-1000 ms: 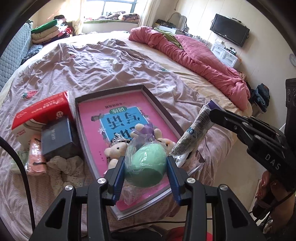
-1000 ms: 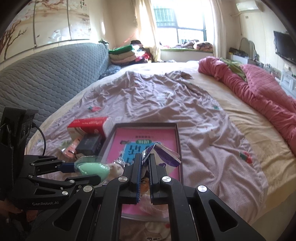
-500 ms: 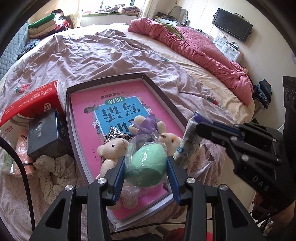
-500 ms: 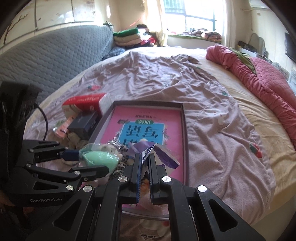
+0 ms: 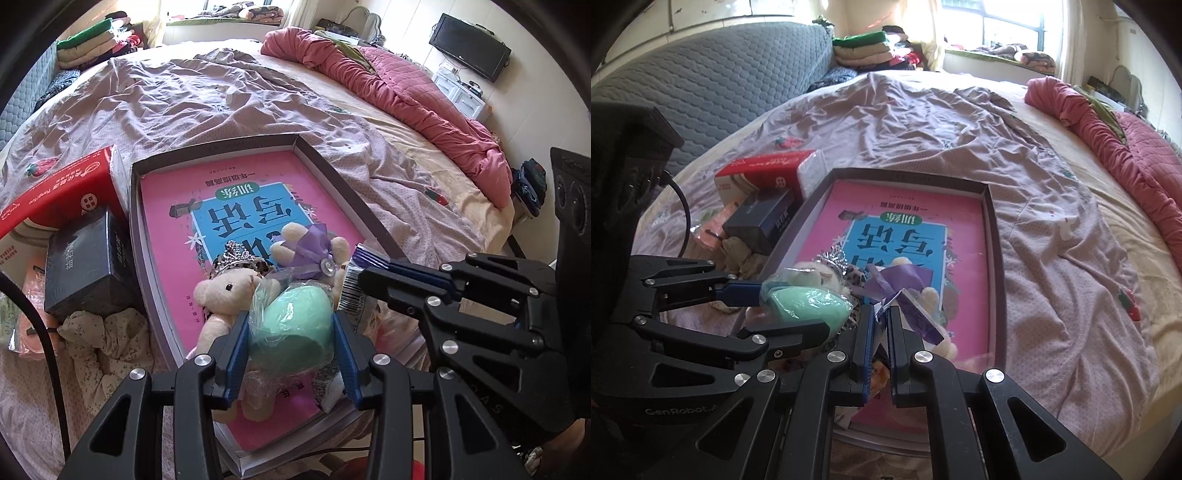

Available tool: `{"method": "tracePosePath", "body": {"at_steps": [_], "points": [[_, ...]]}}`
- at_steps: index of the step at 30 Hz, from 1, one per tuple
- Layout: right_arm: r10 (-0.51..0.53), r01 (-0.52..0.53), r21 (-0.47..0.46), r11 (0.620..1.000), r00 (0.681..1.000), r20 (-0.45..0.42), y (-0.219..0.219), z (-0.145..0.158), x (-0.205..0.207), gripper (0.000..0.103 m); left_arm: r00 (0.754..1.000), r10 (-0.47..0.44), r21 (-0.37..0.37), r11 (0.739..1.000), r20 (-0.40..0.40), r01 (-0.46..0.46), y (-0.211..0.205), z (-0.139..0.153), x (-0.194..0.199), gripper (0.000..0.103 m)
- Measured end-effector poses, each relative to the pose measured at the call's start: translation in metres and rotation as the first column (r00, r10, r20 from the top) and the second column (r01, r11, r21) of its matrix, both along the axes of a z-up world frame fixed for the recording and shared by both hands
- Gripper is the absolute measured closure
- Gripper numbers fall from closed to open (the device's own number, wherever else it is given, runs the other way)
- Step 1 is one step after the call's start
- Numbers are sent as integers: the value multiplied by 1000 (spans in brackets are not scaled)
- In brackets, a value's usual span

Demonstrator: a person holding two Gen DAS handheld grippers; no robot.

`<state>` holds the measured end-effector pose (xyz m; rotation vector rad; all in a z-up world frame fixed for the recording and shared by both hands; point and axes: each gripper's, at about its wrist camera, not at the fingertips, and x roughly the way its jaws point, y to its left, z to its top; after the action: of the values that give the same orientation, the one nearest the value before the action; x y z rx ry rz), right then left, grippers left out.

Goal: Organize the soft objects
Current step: 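Open both tools to release the ball and packet on the tray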

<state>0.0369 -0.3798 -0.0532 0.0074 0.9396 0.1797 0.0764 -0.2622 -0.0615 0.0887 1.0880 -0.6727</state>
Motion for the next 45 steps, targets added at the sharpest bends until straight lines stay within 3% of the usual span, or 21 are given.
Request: {"method": "tracePosePath", "body": {"at_steps": [18,28,40,45], "points": [[-64,63,57,996,998,8,-17,-6,12,91,1000,10,-5,1000,-10,-10,-2,-8,13,59],[-87,84,71,994,996,37,-24,3,6,75,1000,-5,4,1000,-3,5,-10,-10,13,59],[-143,138,84,987,988,58,-38,15,-3,68,1000,-13,10,1000,-5,13,-16,-12,15,58],[-150,145,73,987,987,65,-39,17,-5,63,1000,-13,-3,1000,-13,13,-15,-12,15,50]]}}
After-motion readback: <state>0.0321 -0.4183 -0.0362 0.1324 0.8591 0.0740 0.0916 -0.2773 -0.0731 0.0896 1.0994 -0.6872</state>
